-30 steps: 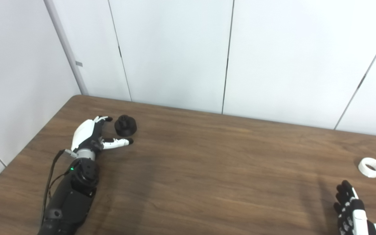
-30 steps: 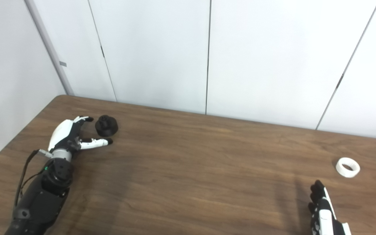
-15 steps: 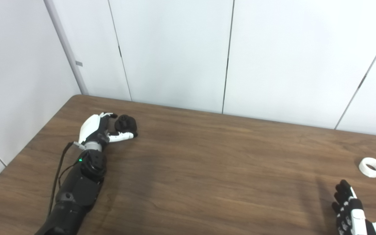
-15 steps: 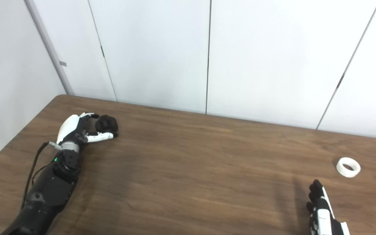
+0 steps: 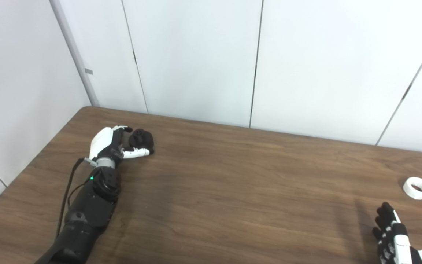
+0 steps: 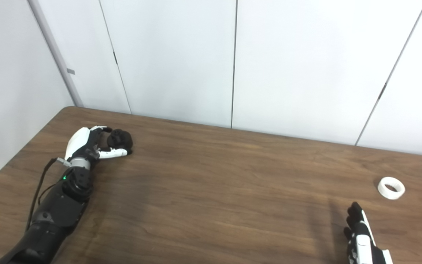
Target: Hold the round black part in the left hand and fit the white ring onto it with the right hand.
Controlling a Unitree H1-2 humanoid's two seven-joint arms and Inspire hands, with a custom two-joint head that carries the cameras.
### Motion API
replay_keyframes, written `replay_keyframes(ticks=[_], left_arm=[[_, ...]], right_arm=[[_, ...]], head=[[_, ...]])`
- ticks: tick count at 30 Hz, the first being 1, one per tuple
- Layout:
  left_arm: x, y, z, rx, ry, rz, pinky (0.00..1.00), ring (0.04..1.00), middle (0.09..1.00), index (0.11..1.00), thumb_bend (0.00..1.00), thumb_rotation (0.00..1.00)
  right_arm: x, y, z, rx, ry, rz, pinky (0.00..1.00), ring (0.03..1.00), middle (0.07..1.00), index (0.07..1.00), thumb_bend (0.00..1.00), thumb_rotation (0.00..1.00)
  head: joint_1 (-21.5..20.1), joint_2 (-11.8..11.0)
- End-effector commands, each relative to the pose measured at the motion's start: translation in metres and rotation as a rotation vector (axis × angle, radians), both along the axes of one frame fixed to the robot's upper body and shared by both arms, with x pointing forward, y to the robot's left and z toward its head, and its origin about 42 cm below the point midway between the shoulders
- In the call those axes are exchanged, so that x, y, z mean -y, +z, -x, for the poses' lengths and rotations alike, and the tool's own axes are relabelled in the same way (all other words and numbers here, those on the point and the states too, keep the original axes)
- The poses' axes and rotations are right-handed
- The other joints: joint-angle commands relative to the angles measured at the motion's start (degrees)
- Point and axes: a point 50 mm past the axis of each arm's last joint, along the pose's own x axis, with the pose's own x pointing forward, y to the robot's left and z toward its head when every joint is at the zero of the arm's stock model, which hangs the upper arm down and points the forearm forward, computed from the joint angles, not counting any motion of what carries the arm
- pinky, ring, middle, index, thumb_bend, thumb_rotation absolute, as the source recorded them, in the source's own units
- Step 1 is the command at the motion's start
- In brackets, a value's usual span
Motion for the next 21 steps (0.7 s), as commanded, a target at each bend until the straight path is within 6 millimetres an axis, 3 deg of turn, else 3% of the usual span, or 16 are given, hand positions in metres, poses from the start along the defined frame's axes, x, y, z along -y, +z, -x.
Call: replay_keyframes(ticks=[1, 21], left_arm=[[-0.0108, 0.0216, -0.0073, 0.047, 0.009, -0.023, 1.00, 1.000, 0.940, 0.808, 1.00, 0.31], [-0.0082, 0.0173, -0.0055, 0.040, -0.025, 0.007, 1.00, 0.991, 0.908, 0.731, 0.94, 0.29]], right_arm=[[0.0024, 0.0022, 0.0170, 0.003, -0.005, 0.015, 1.00, 1.000, 0.988, 0.990, 0.37, 1.00], [0.0001, 0.0055, 0.0176, -0.006, -0.016, 0.013, 1.00, 1.000, 0.987, 0.989, 0.32, 1.00]], head=[[0.05, 0.03], [-0.38, 0.16]])
